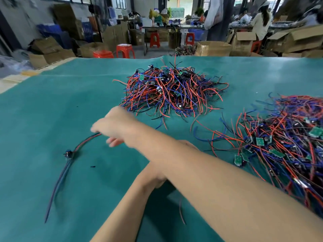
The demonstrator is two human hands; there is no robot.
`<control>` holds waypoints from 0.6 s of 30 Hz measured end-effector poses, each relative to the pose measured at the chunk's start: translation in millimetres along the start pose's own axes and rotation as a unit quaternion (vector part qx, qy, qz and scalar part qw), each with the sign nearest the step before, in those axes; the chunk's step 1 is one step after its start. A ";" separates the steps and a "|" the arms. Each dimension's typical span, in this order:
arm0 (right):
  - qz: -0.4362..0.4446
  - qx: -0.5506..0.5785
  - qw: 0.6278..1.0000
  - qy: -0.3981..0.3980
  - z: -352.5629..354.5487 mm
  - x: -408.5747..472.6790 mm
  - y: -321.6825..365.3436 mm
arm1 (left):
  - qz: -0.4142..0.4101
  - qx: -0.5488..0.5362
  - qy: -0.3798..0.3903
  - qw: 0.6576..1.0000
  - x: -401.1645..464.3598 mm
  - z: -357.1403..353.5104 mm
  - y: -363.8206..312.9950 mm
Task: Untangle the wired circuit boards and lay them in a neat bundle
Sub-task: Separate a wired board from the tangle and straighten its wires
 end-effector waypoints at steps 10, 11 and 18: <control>-0.068 -0.311 0.920 -0.230 185.4 54.9 -96.3 | -0.034 -0.128 0.014 0.991 -3.9 -7.0 -14.9; -0.061 -0.338 0.916 -0.207 183.8 58.9 -101.6 | -0.034 -0.133 0.016 0.990 -4.5 -7.0 -15.3; -0.041 -0.350 0.905 -0.240 192.4 51.7 -104.9 | -0.029 -0.151 0.017 0.988 -4.8 -6.0 -14.6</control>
Point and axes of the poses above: each hand's wrist, its own x-axis towards the middle knuckle, its own z-axis out of the back of the hand, y = z × x, the point moved 9 cm from there along x, towards the middle knuckle, and after that the axes turned 6 degrees about -z, right-handed, at the moved point
